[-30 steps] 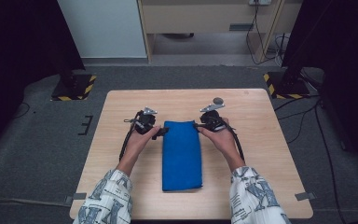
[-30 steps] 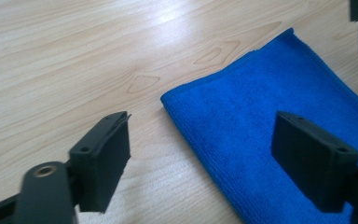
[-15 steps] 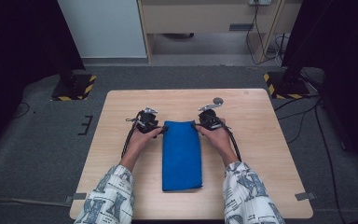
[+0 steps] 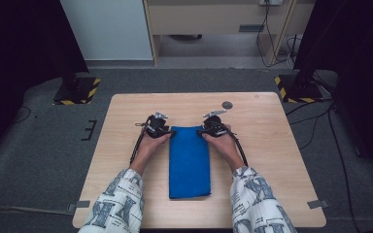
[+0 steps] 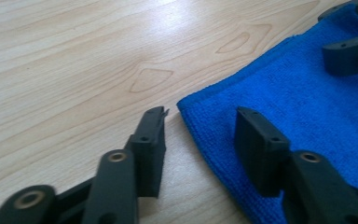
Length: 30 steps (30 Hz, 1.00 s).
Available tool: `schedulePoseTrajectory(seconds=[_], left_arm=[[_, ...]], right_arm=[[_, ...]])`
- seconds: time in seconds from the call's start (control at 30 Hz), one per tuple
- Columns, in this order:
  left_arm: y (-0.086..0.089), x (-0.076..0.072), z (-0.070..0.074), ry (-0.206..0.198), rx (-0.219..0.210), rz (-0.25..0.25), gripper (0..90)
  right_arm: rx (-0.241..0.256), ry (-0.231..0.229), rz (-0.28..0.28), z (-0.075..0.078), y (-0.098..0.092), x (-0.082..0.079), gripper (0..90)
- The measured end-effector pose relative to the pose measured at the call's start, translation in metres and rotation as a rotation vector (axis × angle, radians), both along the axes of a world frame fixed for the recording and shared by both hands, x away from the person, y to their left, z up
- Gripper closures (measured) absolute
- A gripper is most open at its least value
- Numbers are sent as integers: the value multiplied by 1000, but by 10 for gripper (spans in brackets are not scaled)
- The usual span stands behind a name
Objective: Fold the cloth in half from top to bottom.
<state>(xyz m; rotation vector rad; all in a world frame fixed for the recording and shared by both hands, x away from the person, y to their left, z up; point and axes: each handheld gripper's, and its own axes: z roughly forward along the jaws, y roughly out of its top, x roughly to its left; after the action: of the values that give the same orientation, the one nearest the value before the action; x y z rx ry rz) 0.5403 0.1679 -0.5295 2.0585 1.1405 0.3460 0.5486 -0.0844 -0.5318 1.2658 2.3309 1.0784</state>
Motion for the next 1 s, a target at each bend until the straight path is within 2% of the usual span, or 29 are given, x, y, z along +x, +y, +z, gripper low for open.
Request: schedulePoseTrajectory(seconds=[0.13, 0.23, 0.3, 0.43, 0.57, 0.63, 0.7, 1.0], left_arm=[[-2, -1, 0, 10, -13, -16, 683], [-7, -3, 1, 8, 7, -30, 758], [-9, -4, 1, 12, 15, -28, 809], [-14, -5, 3, 5, 45, -37, 862], [-17, -7, 8, -14, 36, -41, 868], [-19, -10, 13, -28, 29, -43, 868], [-21, -13, 20, -47, 22, -47, 868], [-26, -32, 54, -122, 28, -58, 868]], right_arm=[[0, 2, 32, 0, 1, -1, 727], [5, 5, 64, 0, 1, -2, 827], [-18, -15, 91, 0, 3, -4, 859], [-15, -12, 95, 1, 3, -7, 868], [15, -28, 100, 7, -1, -9, 869], [33, -37, 97, 11, -5, -12, 870], [23, -56, 100, 15, -7, -15, 870], [43, -106, 99, 41, -14, -32, 870]])
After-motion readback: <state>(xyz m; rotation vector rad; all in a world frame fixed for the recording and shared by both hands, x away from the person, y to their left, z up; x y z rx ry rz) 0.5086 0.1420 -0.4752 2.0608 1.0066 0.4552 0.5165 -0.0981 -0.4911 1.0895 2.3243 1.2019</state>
